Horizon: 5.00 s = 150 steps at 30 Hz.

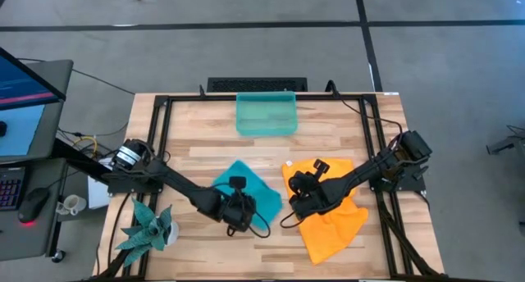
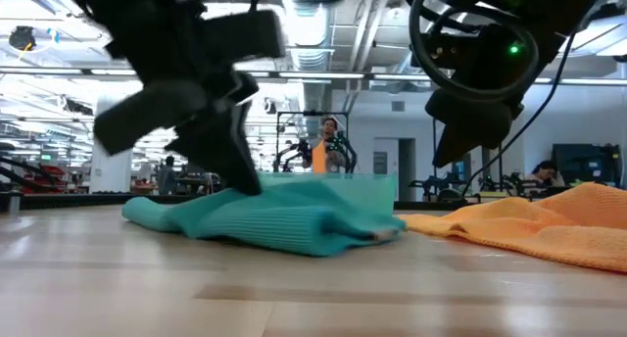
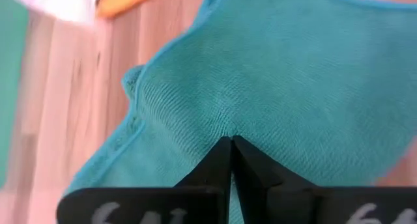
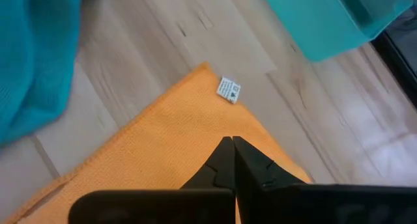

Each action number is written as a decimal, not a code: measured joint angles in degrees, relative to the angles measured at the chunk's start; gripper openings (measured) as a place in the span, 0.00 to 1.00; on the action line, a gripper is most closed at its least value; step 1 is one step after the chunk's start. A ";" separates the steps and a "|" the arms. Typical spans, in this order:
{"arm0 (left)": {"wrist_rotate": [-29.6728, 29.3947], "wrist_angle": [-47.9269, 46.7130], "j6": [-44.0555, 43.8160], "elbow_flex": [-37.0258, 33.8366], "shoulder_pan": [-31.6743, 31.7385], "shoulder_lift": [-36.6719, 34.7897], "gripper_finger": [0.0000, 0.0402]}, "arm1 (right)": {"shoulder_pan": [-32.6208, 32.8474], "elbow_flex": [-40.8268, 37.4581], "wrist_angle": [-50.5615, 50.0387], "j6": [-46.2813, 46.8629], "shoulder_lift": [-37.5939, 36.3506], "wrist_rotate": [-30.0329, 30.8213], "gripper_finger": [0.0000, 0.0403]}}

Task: Roll microfiber towels into tight, uniform cylinder then place into a basket
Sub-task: Roll the blue microfiber cloth

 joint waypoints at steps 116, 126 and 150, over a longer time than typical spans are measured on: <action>-0.31 20.82 -11.64 -9.22 -3.33 3.00 0.24 | 1.41 0.04 8.01 -0.40 -0.02 -4.04 0.05; 2.90 12.03 -11.87 -9.25 -10.15 0.36 0.24 | 1.41 0.04 15.84 -8.11 -0.02 -5.07 0.05; 0.12 -15.38 -21.54 -7.46 -17.92 -16.86 0.24 | 1.38 0.02 48.21 -36.39 0.42 -17.14 0.06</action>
